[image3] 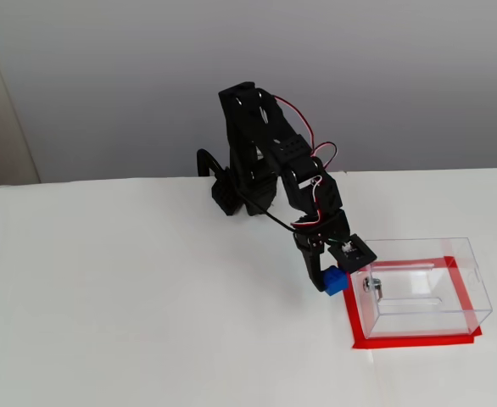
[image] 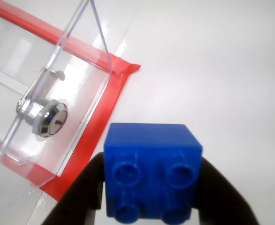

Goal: Pick the blue lego brick and place it into the transparent box

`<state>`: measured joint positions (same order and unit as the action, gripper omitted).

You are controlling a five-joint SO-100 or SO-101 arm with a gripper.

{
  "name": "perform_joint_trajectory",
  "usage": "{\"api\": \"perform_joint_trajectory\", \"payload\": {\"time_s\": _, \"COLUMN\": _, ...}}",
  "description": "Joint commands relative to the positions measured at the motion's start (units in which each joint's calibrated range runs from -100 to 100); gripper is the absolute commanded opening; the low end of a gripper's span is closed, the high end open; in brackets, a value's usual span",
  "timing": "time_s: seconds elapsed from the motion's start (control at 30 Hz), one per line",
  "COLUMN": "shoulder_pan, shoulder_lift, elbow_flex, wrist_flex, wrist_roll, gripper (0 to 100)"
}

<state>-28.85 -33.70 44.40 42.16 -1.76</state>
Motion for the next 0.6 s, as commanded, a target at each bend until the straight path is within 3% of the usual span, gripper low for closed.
{"api": "perform_joint_trajectory", "payload": {"time_s": 0.0, "shoulder_pan": 0.34, "shoulder_lift": -7.33, "elbow_flex": -4.16, "wrist_flex": -0.82, "wrist_roll": 0.51, "gripper": 2}}
{"api": "perform_joint_trajectory", "payload": {"time_s": 0.57, "shoulder_pan": 4.71, "shoulder_lift": -23.79, "elbow_flex": -4.07, "wrist_flex": -0.21, "wrist_roll": 0.56, "gripper": 2}}
